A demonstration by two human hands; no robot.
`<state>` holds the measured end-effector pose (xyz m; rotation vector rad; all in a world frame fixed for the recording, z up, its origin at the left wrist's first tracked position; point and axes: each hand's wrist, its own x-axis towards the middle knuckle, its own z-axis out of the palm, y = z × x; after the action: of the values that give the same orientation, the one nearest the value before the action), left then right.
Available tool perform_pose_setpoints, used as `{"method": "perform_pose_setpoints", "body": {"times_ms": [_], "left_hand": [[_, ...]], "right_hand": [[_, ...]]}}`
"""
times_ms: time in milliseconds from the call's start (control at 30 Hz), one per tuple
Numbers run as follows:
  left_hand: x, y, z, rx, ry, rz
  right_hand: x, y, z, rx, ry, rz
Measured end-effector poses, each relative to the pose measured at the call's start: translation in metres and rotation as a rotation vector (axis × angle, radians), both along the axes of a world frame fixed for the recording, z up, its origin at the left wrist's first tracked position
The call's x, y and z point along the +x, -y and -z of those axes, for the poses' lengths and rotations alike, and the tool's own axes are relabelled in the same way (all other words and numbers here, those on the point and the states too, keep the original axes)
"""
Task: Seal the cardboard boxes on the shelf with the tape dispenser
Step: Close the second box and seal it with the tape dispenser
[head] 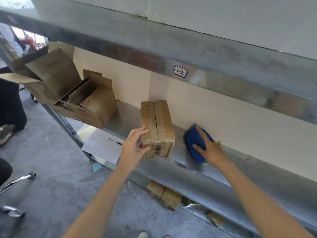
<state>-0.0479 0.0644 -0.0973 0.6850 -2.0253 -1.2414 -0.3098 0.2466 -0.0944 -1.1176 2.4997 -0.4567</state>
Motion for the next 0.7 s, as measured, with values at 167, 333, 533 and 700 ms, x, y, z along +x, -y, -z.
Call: {"method": "perform_pose_setpoints", "body": {"times_ms": [167,333,533,700], "left_hand": [[0.004,0.002,-0.007,0.013,0.019,0.057],[0.007,0.008,-0.015,0.027,0.065,0.085],[0.007,0.008,-0.017,-0.001,0.084,0.072],[0.005,0.007,-0.018,0.026,0.064,0.053]], "right_hand": [[0.012,-0.007,-0.026,-0.076,-0.258,-0.027],[0.038,0.012,-0.048,-0.296,-0.183,-0.267],[0.081,0.042,-0.052,-0.424,-0.05,-0.379],[0.084,0.052,-0.04,-0.45,0.043,-0.341]]}}
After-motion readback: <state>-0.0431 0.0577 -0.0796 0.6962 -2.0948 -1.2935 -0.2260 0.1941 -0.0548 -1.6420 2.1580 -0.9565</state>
